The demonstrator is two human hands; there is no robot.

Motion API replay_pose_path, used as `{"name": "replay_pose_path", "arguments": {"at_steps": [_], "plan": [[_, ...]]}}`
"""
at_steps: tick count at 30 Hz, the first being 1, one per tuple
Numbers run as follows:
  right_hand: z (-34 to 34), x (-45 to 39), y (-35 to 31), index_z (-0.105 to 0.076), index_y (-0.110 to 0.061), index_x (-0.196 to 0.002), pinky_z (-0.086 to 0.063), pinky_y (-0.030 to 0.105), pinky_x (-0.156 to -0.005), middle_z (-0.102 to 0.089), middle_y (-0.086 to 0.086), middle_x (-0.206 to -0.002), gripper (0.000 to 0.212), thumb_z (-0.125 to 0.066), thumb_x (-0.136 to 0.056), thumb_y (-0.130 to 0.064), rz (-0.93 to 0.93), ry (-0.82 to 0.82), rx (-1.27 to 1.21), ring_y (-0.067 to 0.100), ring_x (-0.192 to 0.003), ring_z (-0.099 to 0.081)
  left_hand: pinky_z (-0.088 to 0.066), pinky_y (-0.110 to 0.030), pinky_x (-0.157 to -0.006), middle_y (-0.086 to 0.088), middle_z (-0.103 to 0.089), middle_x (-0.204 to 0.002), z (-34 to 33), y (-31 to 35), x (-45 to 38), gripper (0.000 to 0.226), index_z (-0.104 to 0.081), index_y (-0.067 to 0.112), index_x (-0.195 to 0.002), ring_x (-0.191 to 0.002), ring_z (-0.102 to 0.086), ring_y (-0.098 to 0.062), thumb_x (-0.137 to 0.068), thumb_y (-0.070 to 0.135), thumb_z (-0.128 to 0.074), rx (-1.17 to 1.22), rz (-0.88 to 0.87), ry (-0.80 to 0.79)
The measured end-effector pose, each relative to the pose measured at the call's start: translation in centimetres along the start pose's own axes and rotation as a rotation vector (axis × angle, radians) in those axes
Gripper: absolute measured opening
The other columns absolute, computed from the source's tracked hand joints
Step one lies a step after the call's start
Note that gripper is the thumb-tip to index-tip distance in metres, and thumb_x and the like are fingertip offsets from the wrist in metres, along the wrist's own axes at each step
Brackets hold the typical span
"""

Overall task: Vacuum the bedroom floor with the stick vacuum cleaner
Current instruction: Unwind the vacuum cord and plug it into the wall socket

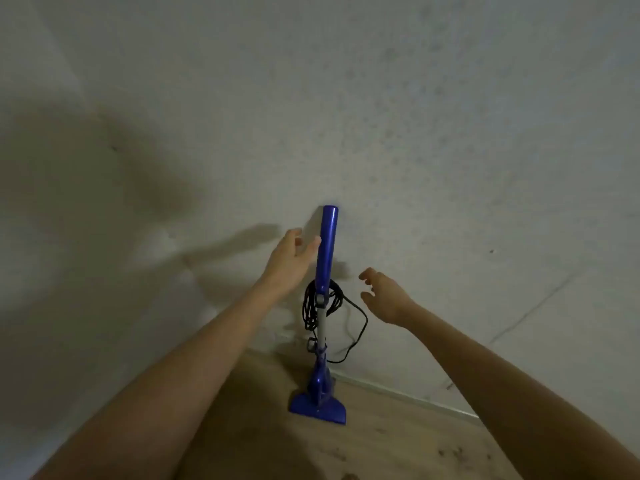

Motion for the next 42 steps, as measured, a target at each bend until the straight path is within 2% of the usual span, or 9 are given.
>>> {"name": "replay_pose_path", "arguments": {"at_steps": [3, 10, 15, 23, 28, 32, 34, 39, 42], "plan": [[-1.1, -2.8, 1.7, -0.036, -0.009, -0.142, -0.038, 0.031, -0.102, -0.047, 0.013, -0.143, 0.046, -0.049, -0.099, -0.015, 0.000, -0.052, -0.092, 0.026, -0.130, -0.047, -0.041, -0.024, -0.089, 0.007, -0.049, -0.132, -2.1, 0.2, -2.7, 0.055, -0.035, 0.017, -0.143, -0.112, -0.050, -0.008, -0.098, 0.047, -0.041, 0.160, 0.083, 0.016], [-4.5, -8.3, 2.8, -0.037, -0.012, -0.145, -0.032, 0.028, -0.106, -0.044, 0.007, -0.146, 0.050, -0.052, -0.098, -0.017, 0.055, -0.278, -0.178, 0.023, -0.134, -0.042, -0.053, -0.034, -0.091, 0.000, -0.063, -0.110, -4.1, -1.0, -5.6, 0.036, -0.054, 0.019, -0.122, -0.102, -0.062, -0.018, -0.097, 0.044, -0.045, 0.388, 0.177, -0.031], [-5.9, -9.1, 3.3, -0.056, -0.009, -0.119, -0.036, 0.026, -0.084, -0.061, 0.006, -0.121, 0.026, -0.059, -0.094, -0.014, 0.086, -0.304, -0.222, 0.023, -0.110, -0.055, -0.051, -0.026, -0.088, -0.005, -0.065, -0.106, -4.3, -1.1, -5.3, 0.040, -0.057, 0.014, -0.121, -0.097, -0.066, -0.015, -0.098, 0.043, -0.042, 0.414, 0.188, -0.106], [-6.7, -5.9, 2.2, -0.050, -0.013, -0.086, -0.036, 0.028, -0.067, -0.059, 0.011, -0.085, 0.011, -0.053, -0.096, -0.011, 0.172, -0.279, -0.276, 0.027, -0.081, -0.054, -0.050, -0.019, -0.069, 0.000, -0.055, -0.080, -4.3, -1.8, -2.3, 0.035, -0.054, 0.006, -0.104, -0.070, -0.056, -0.008, -0.101, 0.036, -0.037, 0.511, 0.100, 0.011], [-6.2, -2.0, 0.7, -0.055, -0.018, -0.079, -0.034, 0.015, -0.057, -0.053, -0.005, -0.068, 0.020, -0.052, -0.095, -0.006, 0.179, -0.187, -0.354, 0.010, -0.063, -0.048, -0.046, -0.019, -0.063, 0.000, -0.051, -0.076, -3.6, -0.9, 0.7, 0.032, -0.052, 0.007, -0.096, -0.065, -0.051, -0.008, -0.103, 0.034, -0.036, 0.538, 0.044, 0.016], [-5.6, 2.4, -1.0, -0.062, -0.006, -0.090, -0.048, 0.029, -0.069, -0.064, 0.009, -0.078, 0.011, -0.055, -0.097, -0.010, 0.220, -0.038, -0.488, 0.022, -0.072, -0.061, -0.046, -0.021, -0.062, -0.002, -0.055, -0.077, -2.6, 1.4, 3.5, 0.037, -0.055, 0.006, -0.099, -0.065, -0.051, -0.011, -0.101, 0.039, -0.037, 0.572, -0.014, -0.046], [-5.4, 5.3, -2.2, -0.062, -0.007, -0.091, -0.050, 0.024, -0.066, -0.064, 0.007, -0.078, 0.011, -0.054, -0.098, -0.011, 0.203, 0.034, -0.563, 0.013, -0.069, -0.061, -0.046, -0.022, -0.062, -0.001, -0.057, -0.077, -2.1, 2.5, 5.5, 0.037, -0.058, 0.008, -0.099, -0.064, -0.052, -0.011, -0.099, 0.041, -0.039, 0.589, -0.043, -0.111], [-4.3, 12.9, -2.4, -0.061, -0.009, -0.089, -0.046, 0.017, -0.056, -0.063, 0.000, -0.071, 0.017, -0.051, -0.100, -0.015, -0.073, 0.415, -0.806, 0.010, -0.062, -0.057, -0.046, -0.023, -0.062, -0.003, -0.054, -0.075, -2.1, 4.5, 11.3, 0.040, -0.057, 0.008, -0.097, -0.061, -0.049, -0.013, -0.096, 0.045, -0.040, 0.591, -0.169, -0.269], [-4.0, 18.4, -0.1, -0.062, -0.006, -0.093, -0.049, 0.014, -0.057, -0.066, 0.003, -0.077, 0.017, -0.050, -0.100, -0.014, -0.206, 0.474, -0.896, 0.011, -0.067, -0.060, -0.045, -0.022, -0.060, -0.003, -0.054, -0.074, -3.5, 6.1, 14.3, 0.038, -0.057, 0.007, -0.098, -0.060, -0.049, -0.013, -0.099, 0.041, -0.039, 0.588, -0.195, -0.338]]}}
Point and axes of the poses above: each hand's wrist, its own x-axis away from the middle knuckle, its own z-axis out of the back of the hand, y = z × x, the point moved 2 cm from there along -x, towards the middle knuckle
